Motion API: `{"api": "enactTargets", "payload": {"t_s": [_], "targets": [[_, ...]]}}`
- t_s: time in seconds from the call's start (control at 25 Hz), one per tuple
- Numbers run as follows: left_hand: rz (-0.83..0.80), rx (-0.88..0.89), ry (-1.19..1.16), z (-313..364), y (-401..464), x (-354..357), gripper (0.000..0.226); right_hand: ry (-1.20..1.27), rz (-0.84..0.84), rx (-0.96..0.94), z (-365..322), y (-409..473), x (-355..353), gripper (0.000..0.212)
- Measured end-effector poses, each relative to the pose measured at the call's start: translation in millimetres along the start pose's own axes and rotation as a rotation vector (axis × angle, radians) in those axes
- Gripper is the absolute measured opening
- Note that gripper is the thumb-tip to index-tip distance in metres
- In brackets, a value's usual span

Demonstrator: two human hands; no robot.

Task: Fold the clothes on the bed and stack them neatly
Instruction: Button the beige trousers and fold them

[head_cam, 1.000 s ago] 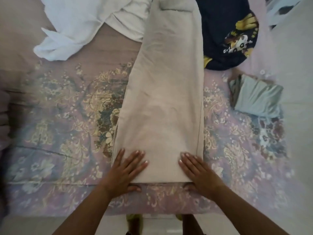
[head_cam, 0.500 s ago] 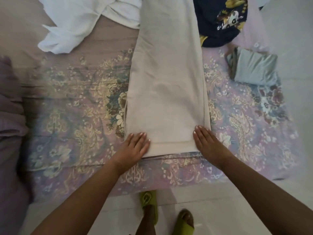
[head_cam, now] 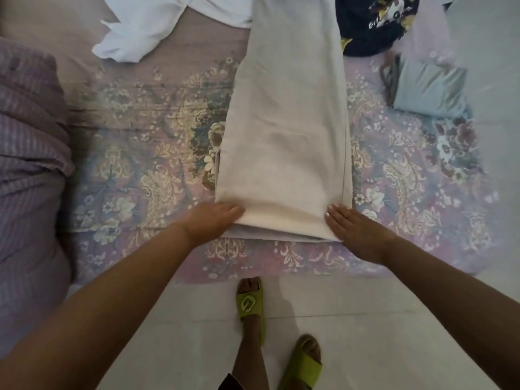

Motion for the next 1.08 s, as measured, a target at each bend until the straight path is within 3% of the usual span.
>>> {"api": "enactTargets", "payload": {"t_s": [0.2, 0.32, 0.4, 0.52, 0.6, 0.64, 0.76, 0.84, 0.96, 1.08], "targets": [[-0.020, -0.305, -0.255, -22.9, 5.5, -15.4, 0.028, 0.239, -0.070, 0.094, 13.3, 8.8, -2.3, 0.055], [0.243, 0.046, 0.115, -6.4, 1.4, -16.7, 0.028, 0.292, -0.114, 0.123, 12.9, 9.6, -6.6, 0.055], [0.280, 0.196, 0.292, 10.6, -6.6, -7.0, 0.028, 0.170, -0.058, 0.080, -0.1, 0.8, -6.0, 0.056], [0.321, 0.273, 0.299, 31.7, -16.8, 7.1, 0.022, 0.079, -0.013, 0.127, -14.3, -5.7, 3.0, 0.059], [0.384, 0.350, 0.306, 31.7, -16.0, 2.1, 0.011, 0.147, 0.051, 0.176, -16.3, -3.9, 2.6, 0.055], [0.416, 0.374, 0.329, 25.2, -14.4, -4.9, 0.016, 0.190, 0.068, 0.199, -14.9, -2.9, 1.8, 0.052], [0.465, 0.224, 0.465, 0.1, -8.9, -17.8, 0.030, 0.152, 0.150, 0.189, -19.5, -3.9, -0.4, 0.059], [0.366, 0.161, 0.540, 13.2, -13.7, -3.5, 0.031, 0.030, 0.155, 0.162, -30.0, -6.5, 0.8, 0.062], [0.163, 0.056, 0.459, 49.5, -22.4, 31.4, 0.034, -0.171, 0.169, 0.056, -39.0, -11.2, -0.2, 0.065], [0.231, -0.012, 0.397, 45.6, -13.2, 35.9, 0.047, -0.294, 0.309, -0.127, -36.5, -18.9, 3.1, 0.048]]}}
Point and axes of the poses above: each hand's wrist, its own y-axis towards the middle knuckle, its own x-axis out of the palm, z = x × y, the point moved 3 cm from there along y, towards the middle knuckle, and after that the axes turned 2 degrees about -z, right-handed, at the moved point
